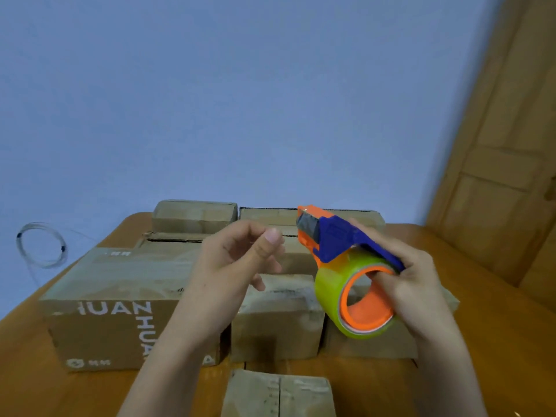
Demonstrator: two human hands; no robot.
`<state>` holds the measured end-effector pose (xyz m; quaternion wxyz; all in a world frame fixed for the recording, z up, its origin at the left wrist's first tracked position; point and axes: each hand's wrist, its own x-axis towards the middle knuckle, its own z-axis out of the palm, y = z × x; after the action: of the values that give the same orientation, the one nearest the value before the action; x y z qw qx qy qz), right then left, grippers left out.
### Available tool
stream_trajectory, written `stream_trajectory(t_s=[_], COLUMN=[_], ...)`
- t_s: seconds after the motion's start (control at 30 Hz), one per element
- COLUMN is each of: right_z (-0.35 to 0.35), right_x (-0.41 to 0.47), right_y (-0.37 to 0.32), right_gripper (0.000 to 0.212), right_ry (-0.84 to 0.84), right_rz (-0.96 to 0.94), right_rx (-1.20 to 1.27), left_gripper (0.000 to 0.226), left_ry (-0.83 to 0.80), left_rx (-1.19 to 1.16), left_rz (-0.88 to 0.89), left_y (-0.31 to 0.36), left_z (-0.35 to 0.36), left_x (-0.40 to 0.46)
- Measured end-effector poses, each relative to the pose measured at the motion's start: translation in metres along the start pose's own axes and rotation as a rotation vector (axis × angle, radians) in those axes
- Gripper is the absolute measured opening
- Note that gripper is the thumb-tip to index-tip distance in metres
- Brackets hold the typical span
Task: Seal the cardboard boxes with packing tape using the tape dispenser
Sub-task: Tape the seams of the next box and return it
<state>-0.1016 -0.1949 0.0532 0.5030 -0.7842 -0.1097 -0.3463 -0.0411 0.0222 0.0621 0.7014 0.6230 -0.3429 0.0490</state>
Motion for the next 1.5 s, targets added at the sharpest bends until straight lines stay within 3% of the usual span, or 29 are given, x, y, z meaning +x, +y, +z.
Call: stream_trajectory(t_s=[0.13,0.23,0.4,0.53,0.9,1.2,1.37,1.5], right_z=[0.003,0.004,0.009,0.01,0.01,0.005,0.004,0.005], right_x=[-0.001,-0.001,-0.001,0.001,0.0,-0.001,-0.002,-0.002], right_y=[-0.003,-0.005,-0.003,-0.001,0.0,0.0,-0.003,-0.005], right_gripper=[0.085,0.087,0.088,0.087,0.084,0.086,0.091,0.09], right_ry=[-0.035,-0.036,-0.069,-0.081,-0.094,-0.056,-0.035,-0.057], right_rz=[-0.029,-0.064,-0.102,-0.12,-0.126,-0.127,-0.14,-0.168], right_rx=[-0.05,-0.074,-0.083,-0.084,-0.093,-0.122,-0.141,-0.167], left_gripper=[0.04,0.035,0.029,0.022,0.02,0.016,0.035,0.041], left_ry=[-0.102,-0.16,-0.112,-0.177,-0.229,-0.197,-0.064,0.199], left_rx=[-0.135,-0.226,-0.369,-0.404,-0.388,-0.217,-0.141,0.03], left_rz=[-0.247,-0.326,-0.331,-0.335,-0.354,-0.238,-0.179,-0.094], left_y=[0.004,0.004,0.007,0.007,0.004,0.009,0.014,0.015], left_z=[0.004,0.009,0.013,0.006,-0.009,-0.008,-0.007,-0.001], left_x=[-0.001,-0.003,-0.005,-0.003,-0.002,-0.003,-0.007,-0.008])
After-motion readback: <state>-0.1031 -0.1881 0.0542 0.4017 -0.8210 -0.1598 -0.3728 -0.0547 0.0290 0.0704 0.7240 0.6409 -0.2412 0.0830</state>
